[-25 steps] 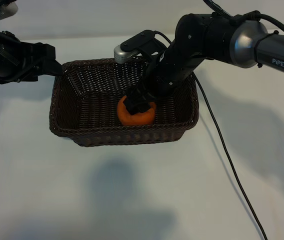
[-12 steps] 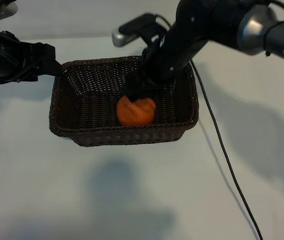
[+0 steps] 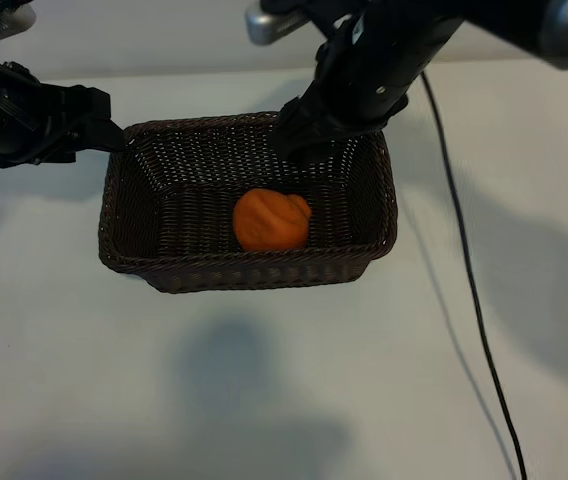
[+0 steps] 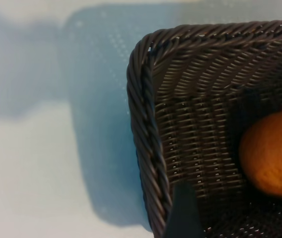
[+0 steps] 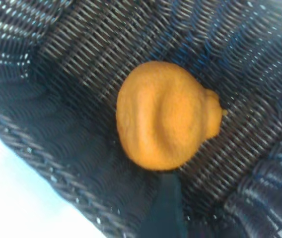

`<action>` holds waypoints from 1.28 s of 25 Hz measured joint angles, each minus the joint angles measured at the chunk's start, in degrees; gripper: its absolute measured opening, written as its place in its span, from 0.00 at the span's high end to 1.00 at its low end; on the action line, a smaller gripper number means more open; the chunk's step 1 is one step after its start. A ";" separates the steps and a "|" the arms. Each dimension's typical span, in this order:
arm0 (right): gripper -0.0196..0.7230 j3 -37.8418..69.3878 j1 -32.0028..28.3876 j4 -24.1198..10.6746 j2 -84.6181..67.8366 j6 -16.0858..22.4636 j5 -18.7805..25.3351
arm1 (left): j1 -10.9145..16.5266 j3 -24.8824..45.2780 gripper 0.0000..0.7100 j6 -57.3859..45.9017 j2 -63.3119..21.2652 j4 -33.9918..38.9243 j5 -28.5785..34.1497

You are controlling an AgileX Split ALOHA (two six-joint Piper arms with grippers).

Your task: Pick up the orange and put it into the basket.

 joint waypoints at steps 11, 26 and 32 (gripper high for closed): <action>0.16 -0.29 -2.81 1.07 -3.52 0.51 -0.63 | 0.00 0.00 0.17 2.66 0.00 -4.33 -0.05; 0.17 -0.48 -2.86 1.21 -3.52 0.51 0.68 | 0.00 0.00 0.17 4.77 0.00 -6.32 0.00; 0.17 -0.48 -2.86 1.27 -3.52 0.51 1.34 | 0.00 0.00 0.17 4.77 0.00 -6.57 0.00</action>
